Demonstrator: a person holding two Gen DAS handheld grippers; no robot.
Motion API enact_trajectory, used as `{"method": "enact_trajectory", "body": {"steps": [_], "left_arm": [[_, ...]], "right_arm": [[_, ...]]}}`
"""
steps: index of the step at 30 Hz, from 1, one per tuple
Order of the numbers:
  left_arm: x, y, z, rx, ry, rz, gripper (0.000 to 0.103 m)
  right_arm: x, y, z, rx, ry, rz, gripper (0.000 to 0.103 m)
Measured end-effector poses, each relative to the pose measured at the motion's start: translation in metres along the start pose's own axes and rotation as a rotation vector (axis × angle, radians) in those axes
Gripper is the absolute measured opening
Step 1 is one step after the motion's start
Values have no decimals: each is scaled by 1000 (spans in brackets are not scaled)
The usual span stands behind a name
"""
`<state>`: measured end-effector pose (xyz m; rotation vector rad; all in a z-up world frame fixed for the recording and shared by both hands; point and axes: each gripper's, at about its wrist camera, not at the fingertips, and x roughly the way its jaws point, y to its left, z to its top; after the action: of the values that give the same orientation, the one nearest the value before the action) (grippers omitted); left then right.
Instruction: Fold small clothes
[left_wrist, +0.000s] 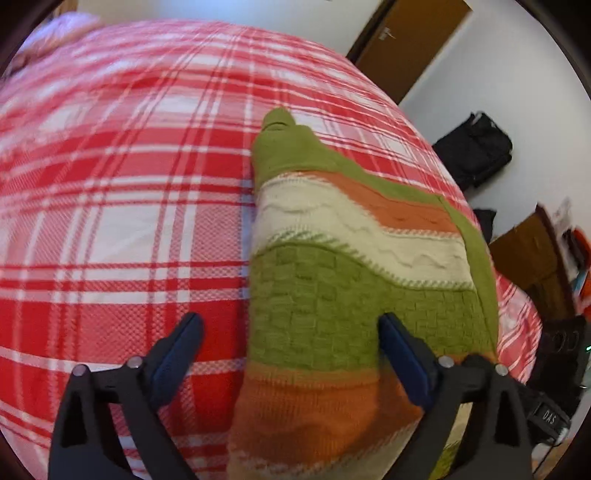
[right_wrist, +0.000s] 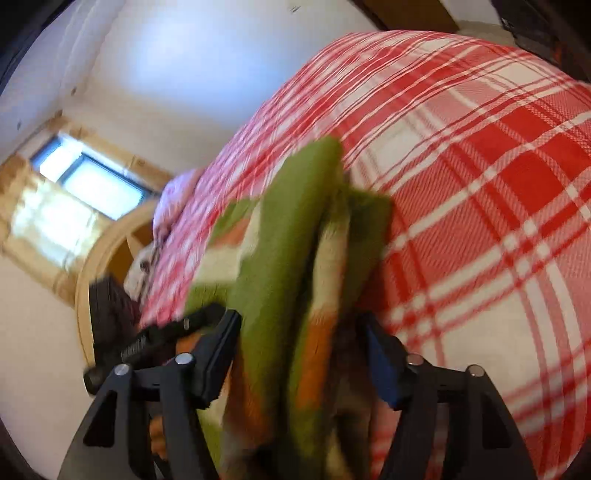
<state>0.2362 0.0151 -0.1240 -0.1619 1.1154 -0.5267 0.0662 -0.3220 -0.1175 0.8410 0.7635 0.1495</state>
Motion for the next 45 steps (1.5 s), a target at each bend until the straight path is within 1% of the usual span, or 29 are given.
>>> {"method": "enact_trajectory", "body": {"steps": [2, 4, 5, 6, 8, 9, 11, 12, 13, 15, 18, 21, 25, 28, 31, 34, 37, 40, 42, 43, 44, 45], "left_arm": [[4, -2, 3, 10, -3, 9, 103], [8, -6, 6, 20, -6, 21, 103], [11, -6, 8, 18, -7, 28, 103], [13, -8, 9, 17, -12, 41, 103], [13, -13, 7, 40, -26, 61, 102], [12, -15, 5, 57, -35, 60, 90], [7, -20, 1, 91, -50, -11, 65], [4, -22, -1, 95, -65, -3, 63], [4, -24, -1, 103, -70, 5, 62], [-1, -26, -3, 115, -86, 15, 54], [-13, -32, -8, 129, -128, 22, 47], [-26, -39, -9, 148, -166, 29, 43], [-32, -51, 0, 148, -189, -30, 43], [-28, -74, 14, 174, -209, -80, 43], [-18, -109, 26, 228, -219, -119, 43], [0, -143, 35, 274, -213, -146, 43], [23, -173, 42, 308, -201, -157, 43], [52, -199, 44, 353, -183, -119, 42], [73, -209, 43, 375, -158, -78, 42], [86, -213, 42, 387, -141, -41, 42], [91, -212, 41, 388, -138, -25, 47], [92, -210, 41, 387, -144, -23, 55]], "right_arm": [[13, -6, 8, 29, 17, 26, 67], [19, 1, 11, -9, -4, 16, 67], [24, 6, 12, -41, -2, 0, 67], [30, 14, 10, -90, 6, -46, 62], [36, 25, 8, -150, 6, -96, 43], [37, 28, 7, -160, 5, -108, 40], [33, 43, 4, -222, -27, -158, 38], [30, 59, -1, -306, -53, -205, 37], [29, 71, -9, -362, -70, -229, 37], [22, 95, -20, -468, -111, -267, 37], [14, 128, -38, -628, -183, -329, 36], [3, 140, -41, -686, -243, -366, 36], [-15, 146, -40, -738, -339, -435, 36], [-35, 133, -24, -734, -401, -489, 36], [-52, 118, -11, -727, -441, -549, 36], [-65, 93, 9, -683, -457, -604, 36], [-69, 62, 27, -621, -436, -649, 36], [-67, 23, 44, -485, -386, -663, 38], [-63, -3, 51, -405, -340, -700, 43], [-63, -17, 56, -342, -321, -694, 44], [-69, -30, 58, -278, -319, -658, 52], [-77, -43, 60, -208, -326, -612, 61]]}}
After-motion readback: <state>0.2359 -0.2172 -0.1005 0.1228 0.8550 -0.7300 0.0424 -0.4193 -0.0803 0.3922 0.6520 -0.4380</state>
